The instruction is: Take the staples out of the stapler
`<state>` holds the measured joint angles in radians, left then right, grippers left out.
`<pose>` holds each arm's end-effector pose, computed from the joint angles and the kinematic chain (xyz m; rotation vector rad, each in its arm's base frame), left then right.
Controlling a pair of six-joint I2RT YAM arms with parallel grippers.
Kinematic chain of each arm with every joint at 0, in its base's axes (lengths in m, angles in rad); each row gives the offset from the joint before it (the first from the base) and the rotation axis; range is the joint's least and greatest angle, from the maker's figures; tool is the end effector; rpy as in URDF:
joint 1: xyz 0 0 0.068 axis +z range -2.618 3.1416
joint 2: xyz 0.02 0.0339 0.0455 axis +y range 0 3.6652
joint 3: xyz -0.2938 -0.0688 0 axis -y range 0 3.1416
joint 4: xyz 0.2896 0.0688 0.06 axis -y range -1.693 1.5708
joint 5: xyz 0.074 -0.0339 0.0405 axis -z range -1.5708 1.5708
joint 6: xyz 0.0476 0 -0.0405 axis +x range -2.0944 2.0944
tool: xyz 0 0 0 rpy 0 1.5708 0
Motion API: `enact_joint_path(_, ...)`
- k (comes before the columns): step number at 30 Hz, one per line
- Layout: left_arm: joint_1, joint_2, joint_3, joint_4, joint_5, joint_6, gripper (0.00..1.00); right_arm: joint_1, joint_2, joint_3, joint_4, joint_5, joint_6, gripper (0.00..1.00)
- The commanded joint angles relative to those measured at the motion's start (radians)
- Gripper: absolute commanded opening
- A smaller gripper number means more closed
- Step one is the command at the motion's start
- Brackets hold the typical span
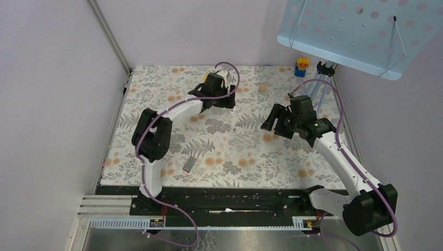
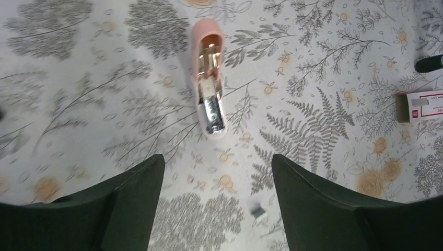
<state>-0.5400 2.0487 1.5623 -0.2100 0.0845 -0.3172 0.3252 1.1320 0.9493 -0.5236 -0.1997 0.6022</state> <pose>0.4545 -0.2771 0.2142 0.3039 2.3040 -0.5406 0.2648 0.0993 0.3075 0.2178 2.3529 0.6986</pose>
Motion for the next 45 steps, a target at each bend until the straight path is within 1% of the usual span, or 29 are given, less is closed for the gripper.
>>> enact_joint_path(1, 0.010, -0.191, -0.095, 0.025, -0.140, -0.015, 0.80, -0.005, -0.022, -0.003, 0.023, 0.025, -0.020, 0.75)
enact_joint_path(3, 0.016, -0.254, -0.164, 0.034, -0.226, -0.040, 0.82, -0.005, -0.026, -0.005, 0.023, 0.026, -0.020, 0.75)
enact_joint_path(5, 0.025, -0.318, -0.231, 0.038, -0.339, -0.089, 0.90, -0.005, -0.024, -0.009, 0.027, 0.024, -0.018, 0.75)
enact_joint_path(6, 0.032, -0.338, -0.255, 0.030, -0.391, -0.115, 0.93, -0.005, -0.024, -0.009, 0.028, 0.021, -0.019, 0.75)
enact_joint_path(9, 0.072, -0.366, -0.300, -0.001, -0.478, -0.182, 0.95, -0.005, -0.024, -0.009, 0.027, 0.015, -0.018, 0.75)
enact_joint_path(12, 0.118, -0.366, -0.325, -0.007, -0.494, -0.226, 0.96, -0.005, -0.027, -0.009, 0.027, 0.013, -0.017, 0.75)
enact_joint_path(16, 0.163, -0.321, -0.327, 0.009, -0.472, -0.213, 0.96, -0.005, -0.033, -0.013, 0.023, 0.018, -0.017, 0.75)
enact_joint_path(18, 0.179, -0.286, -0.314, 0.042, -0.419, -0.156, 0.96, -0.005, -0.035, -0.016, 0.019, 0.016, -0.019, 0.75)
enact_joint_path(23, 0.189, -0.180, -0.217, 0.056, -0.389, -0.015, 0.96, -0.006, -0.035, -0.016, 0.011, 0.020, -0.023, 0.75)
enact_joint_path(27, 0.194, -0.078, -0.112, -0.026, -0.454, 0.032, 0.94, -0.005, -0.032, -0.015, 0.007, 0.020, -0.025, 0.75)
enact_joint_path(30, 0.204, -0.043, -0.073, -0.060, -0.481, 0.037, 0.91, -0.005, -0.030, -0.017, 0.008, 0.020, -0.025, 0.75)
enact_joint_path(38, 0.235, 0.002, -0.040, -0.141, -0.529, 0.005, 0.80, -0.005, -0.022, -0.017, 0.012, 0.012, -0.025, 0.75)
enact_joint_path(40, 0.237, 0.000, -0.048, -0.158, -0.527, 0.000, 0.76, -0.005, -0.024, -0.018, 0.013, 0.012, -0.027, 0.75)
enact_joint_path(45, 0.237, -0.016, -0.095, -0.188, -0.496, -0.012, 0.70, -0.005, -0.026, -0.021, 0.015, 0.011, -0.028, 0.75)
